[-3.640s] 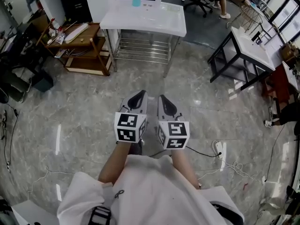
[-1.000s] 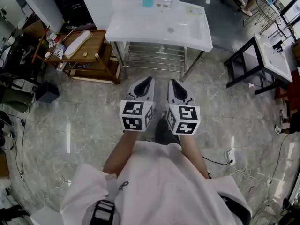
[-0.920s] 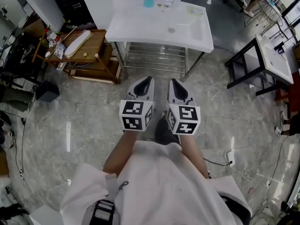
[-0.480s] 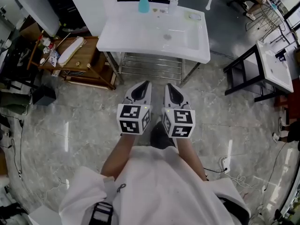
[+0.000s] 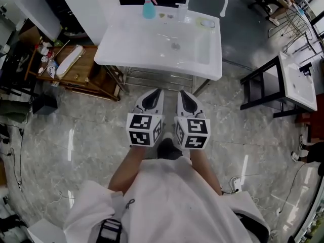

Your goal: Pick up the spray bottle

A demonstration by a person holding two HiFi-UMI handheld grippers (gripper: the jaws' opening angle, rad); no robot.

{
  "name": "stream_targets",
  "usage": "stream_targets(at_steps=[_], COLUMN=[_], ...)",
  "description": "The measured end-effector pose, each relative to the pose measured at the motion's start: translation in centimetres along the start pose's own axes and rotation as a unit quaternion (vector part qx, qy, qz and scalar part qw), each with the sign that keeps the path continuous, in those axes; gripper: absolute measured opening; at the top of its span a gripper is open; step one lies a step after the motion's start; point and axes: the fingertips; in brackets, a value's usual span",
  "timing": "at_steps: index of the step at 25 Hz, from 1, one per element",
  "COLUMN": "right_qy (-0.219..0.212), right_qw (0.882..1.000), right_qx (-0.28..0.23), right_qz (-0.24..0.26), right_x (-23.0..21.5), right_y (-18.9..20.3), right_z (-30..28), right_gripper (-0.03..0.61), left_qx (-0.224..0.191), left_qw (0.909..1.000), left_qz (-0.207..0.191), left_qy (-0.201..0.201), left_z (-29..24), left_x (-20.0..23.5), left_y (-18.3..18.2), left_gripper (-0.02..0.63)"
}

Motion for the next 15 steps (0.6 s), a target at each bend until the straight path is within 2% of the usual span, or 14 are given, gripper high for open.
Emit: stream_targets(at_steps=[7, 15], right_qy=[-0.02, -0.031], right_qw=[1.0, 0.999], right_qx=[-0.003, -0.01], right_qz=[0.003, 0.002], right_x=[-3.0, -5.3], right_y=[-0.7, -1.5], right_z=[-3.3, -5.7], right_gripper=[0.028, 0.028], left_qx=[-0.006, -0.006], left_qw=[0.9998, 0.9998], left_qz=[0.004, -0.001], left_qy=[-0.017, -0.018], left_z=[-4.5, -7.8], left_x=[0.0, -0.7], left_y=[-0.1, -0.4], left_gripper=[0.034, 0.034])
Point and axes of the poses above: the fingertips, and each gripper's own axes: z backward along the fingers, x to its left, y out of its underside, and after that the axes turned 13 degrees about -x, right-handed
